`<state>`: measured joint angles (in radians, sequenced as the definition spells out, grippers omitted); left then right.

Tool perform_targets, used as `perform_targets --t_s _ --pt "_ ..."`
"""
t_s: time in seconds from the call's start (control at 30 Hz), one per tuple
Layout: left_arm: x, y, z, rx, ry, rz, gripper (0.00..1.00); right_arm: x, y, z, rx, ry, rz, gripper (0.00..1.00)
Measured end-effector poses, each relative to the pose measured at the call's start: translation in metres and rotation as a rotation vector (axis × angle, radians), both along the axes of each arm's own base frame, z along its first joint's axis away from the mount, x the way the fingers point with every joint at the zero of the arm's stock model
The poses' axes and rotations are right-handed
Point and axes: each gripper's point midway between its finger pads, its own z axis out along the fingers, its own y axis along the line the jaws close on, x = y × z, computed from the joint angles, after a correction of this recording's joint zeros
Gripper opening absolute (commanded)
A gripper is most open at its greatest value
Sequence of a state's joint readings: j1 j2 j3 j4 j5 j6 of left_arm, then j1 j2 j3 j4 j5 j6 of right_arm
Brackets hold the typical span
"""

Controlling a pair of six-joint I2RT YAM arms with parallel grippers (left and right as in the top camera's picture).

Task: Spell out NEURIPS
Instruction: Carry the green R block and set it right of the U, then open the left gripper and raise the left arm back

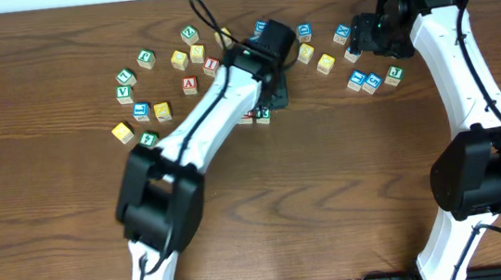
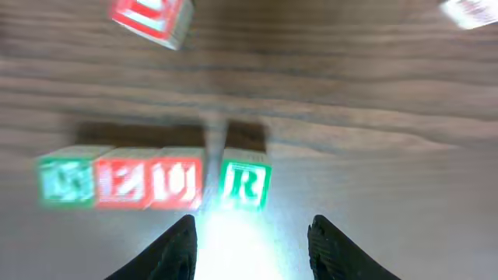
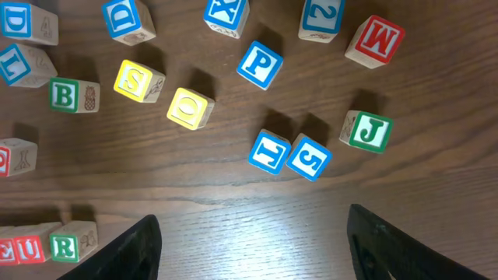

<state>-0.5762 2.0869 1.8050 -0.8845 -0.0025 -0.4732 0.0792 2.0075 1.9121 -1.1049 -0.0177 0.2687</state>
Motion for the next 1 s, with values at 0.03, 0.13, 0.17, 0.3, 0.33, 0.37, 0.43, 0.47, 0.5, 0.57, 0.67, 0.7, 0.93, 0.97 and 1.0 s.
perform_targets --t_s 0.03,0.13,0.17,0.3,0.33,0.37,0.43,0.47,0.5,0.57,0.67,0.7,0.93,0.97,1.0 --pt "-0.001 0.003 0.011 -0.008 -0.014 0.002 0.47 0.000 0.000 0.000 -0.003 -0.001 0.003 0.71" --pt "-0.004 0.016 0.045 -0.026 -0.055 0.005 0.46 0.000 0.006 0.000 -0.012 -0.005 0.019 0.72" --pt "-0.004 0.022 0.057 -0.033 -0.072 0.008 0.47 0.001 0.009 0.001 -0.015 -0.009 0.029 0.72" --pt "-0.004 0.050 0.094 -0.051 -0.126 0.042 0.46 0.004 0.023 0.002 -0.017 -0.029 0.065 0.72" --pt "-0.004 0.060 0.102 -0.054 -0.139 0.056 0.46 0.004 0.028 0.003 -0.018 -0.033 0.077 0.72" --pt "-0.004 0.068 0.108 -0.054 -0.147 0.070 0.46 0.004 0.032 0.003 -0.018 -0.038 0.085 0.72" --pt "-0.002 0.086 0.116 -0.051 -0.159 0.098 0.46 0.006 0.041 0.004 -0.016 -0.050 0.105 0.72" --pt "0.000 0.095 0.118 -0.045 -0.159 0.111 0.46 0.006 0.047 0.005 -0.015 -0.058 0.115 0.72" --pt "0.000 0.104 0.118 -0.039 -0.152 0.127 0.46 0.008 0.052 0.006 -0.014 -0.069 0.125 0.72" --pt "0.003 0.121 0.116 -0.028 -0.142 0.160 0.46 0.010 0.065 0.008 -0.009 -0.088 0.148 0.72" --pt "0.012 0.150 0.116 -0.015 -0.145 0.212 0.47 0.013 0.088 0.013 0.003 -0.128 0.182 0.73" --pt "0.014 0.158 0.116 -0.012 -0.150 0.224 0.47 0.014 0.092 0.014 0.007 -0.136 0.189 0.73" --pt "0.034 0.174 0.125 0.006 -0.226 0.185 0.52 0.018 0.107 0.017 0.025 -0.169 0.195 0.73" --pt "0.036 0.173 0.126 0.005 -0.238 0.178 0.54 0.018 0.107 0.016 0.025 -0.166 0.193 0.73" --pt "0.039 0.172 0.127 0.003 -0.251 0.169 0.55 0.019 0.107 0.015 0.025 -0.164 0.193 0.73"
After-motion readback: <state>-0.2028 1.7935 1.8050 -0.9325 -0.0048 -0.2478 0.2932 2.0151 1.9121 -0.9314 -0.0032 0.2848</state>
